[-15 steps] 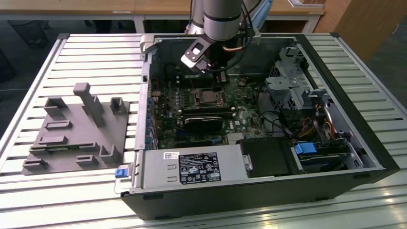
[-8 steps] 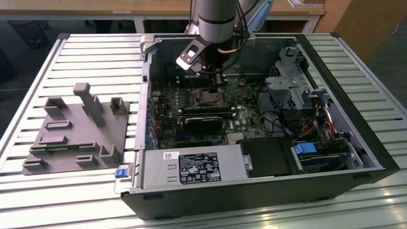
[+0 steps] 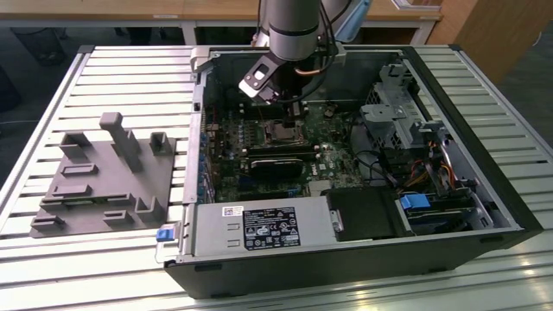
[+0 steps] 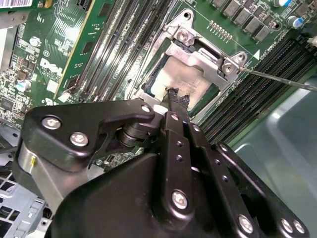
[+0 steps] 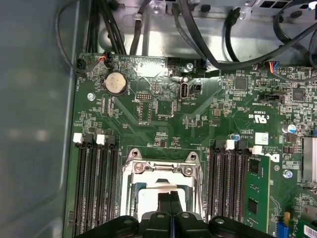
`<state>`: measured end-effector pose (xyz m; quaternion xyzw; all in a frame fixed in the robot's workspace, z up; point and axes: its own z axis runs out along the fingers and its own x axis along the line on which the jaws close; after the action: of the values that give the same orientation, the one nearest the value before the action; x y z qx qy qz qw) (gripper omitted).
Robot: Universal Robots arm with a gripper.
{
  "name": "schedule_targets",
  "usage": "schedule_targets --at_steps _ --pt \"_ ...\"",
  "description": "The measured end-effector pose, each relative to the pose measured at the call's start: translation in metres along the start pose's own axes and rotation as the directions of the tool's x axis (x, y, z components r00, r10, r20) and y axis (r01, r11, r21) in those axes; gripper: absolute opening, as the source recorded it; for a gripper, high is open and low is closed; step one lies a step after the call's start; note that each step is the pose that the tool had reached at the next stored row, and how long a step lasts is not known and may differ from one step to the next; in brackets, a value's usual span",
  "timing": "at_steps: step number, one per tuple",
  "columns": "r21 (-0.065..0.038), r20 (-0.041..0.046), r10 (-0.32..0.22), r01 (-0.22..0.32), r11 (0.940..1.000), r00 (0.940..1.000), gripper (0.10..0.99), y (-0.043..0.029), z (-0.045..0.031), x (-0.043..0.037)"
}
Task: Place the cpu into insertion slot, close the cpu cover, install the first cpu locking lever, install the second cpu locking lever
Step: 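Close the cpu cover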
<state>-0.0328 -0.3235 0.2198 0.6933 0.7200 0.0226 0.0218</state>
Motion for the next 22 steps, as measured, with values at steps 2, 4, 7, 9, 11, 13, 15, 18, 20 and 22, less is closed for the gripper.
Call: schedule_targets --at_steps 2,4,7,9,11,13,15,18,20,22 --pt "0.0 0.0 0.0 0.0 1.0 1.0 0.106 -0.0005 0.001 0.0" --pt "0.0 0.0 0.0 0.0 1.0 1.0 0.106 -0.001 0.0019 0.0" --pt "0.0 0.0001 0.0 0.0 1.0 1.0 0.106 -0.002 0.0031 0.0" --pt "0.0 0.0001 0.0 0.0 1.0 1.0 0.106 -0.003 0.0039 0.0001" --pt "0.0 0.0 0.0 0.0 1.0 1.0 0.106 -0.004 0.0046 0.0001" --pt "0.0 0.0001 0.0 0.0 1.0 1.0 0.106 -0.0052 0.0051 0.0001" --pt "0.0 0.0 0.0 0.0 1.0 1.0 0.106 -0.0066 0.0055 0.0002" --pt "0.0 0.0 0.0 0.0 1.0 1.0 0.106 -0.0085 0.0063 0.0003" --pt "0.0 0.0001 0.0 0.0 1.0 1.0 0.106 -0.0102 0.0069 0.0003" --pt "0.0 0.0 0.0 0.0 1.0 1.0 0.106 -0.012 0.0076 0.0004"
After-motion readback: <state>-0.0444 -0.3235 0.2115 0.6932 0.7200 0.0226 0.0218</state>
